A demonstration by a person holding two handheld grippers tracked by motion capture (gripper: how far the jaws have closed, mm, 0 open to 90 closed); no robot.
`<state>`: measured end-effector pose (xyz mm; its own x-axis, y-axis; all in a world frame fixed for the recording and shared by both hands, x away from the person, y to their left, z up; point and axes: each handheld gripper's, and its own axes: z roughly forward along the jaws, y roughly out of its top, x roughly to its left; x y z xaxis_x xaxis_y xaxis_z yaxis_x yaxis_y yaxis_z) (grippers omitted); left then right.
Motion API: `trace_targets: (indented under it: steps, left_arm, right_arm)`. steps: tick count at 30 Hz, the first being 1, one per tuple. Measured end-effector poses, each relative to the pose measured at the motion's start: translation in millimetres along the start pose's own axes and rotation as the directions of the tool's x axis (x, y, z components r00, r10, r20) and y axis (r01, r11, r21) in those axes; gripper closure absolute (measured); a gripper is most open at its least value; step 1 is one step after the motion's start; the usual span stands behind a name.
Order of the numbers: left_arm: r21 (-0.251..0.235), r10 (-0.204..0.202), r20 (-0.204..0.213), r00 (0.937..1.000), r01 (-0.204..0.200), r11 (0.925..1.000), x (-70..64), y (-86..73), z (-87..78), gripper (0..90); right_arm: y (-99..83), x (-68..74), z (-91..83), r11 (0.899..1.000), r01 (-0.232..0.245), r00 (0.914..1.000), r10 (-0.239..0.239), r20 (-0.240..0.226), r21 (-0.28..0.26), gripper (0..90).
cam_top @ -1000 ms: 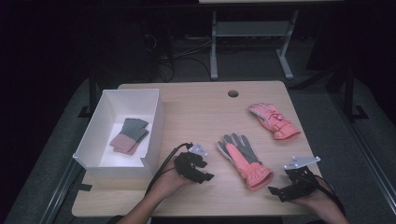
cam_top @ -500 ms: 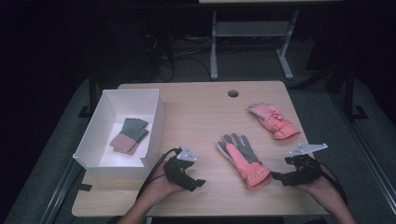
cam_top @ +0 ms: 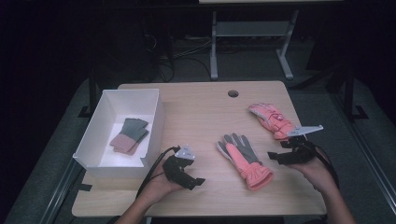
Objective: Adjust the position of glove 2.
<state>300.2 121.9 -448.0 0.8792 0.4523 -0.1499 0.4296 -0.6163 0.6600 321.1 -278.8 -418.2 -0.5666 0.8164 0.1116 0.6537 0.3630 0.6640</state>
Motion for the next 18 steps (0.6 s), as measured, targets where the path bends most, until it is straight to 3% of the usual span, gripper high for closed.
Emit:
trace_targets:
  steps: [5, 7, 13, 14, 16, 18]
  left_arm:
    - [0.009, 0.019, 0.003, 0.9998, -0.019, 0.9998, 1.7, -0.3, 1.7, 13.7]
    - [0.003, 0.018, 0.011, 0.9998, -0.018, 0.9998, 0.9, 0.0, 2.4, 13.8]
    - [-0.007, 0.016, 0.012, 0.9998, -0.016, 0.9998, -0.2, 1.0, 2.7, 14.0]
    - [-0.008, 0.016, 0.013, 0.9998, -0.016, 0.9998, -0.2, 0.9, 2.7, 14.0]
    - [-0.005, 0.021, 0.014, 0.9997, -0.021, 0.9998, 0.2, 0.6, 2.8, 14.0]
    - [-0.001, 0.019, 0.016, 0.9997, -0.019, 0.9998, 0.3, 1.4, 2.3, 14.1]
  right_arm:
    - [18.9, -13.3, 7.3, 1.0, -0.01, 0.9996, 0.011, 0.026, -0.028, 34.5]
    - [31.4, -20.6, 14.7, 1.0, 0.007, 0.9992, -0.006, 0.038, -0.014, 40.6]
    - [49.3, -34.4, 28.9, 1.0, 0.004, 0.9982, -0.003, 0.061, -0.012, 46.7]
    - [55.4, -40.3, 33.5, 1.0, 0.012, 0.9958, -0.011, 0.091, -0.016, 49.7]
    - [58.1, -43.8, 34.9, 1.0, 0.006, 0.9954, -0.003, 0.095, -0.027, 51.7]
    - [66.5, -57.3, 38.9, 1.0, -0.013, 0.9927, 0.016, 0.119, -0.024, 54.9]
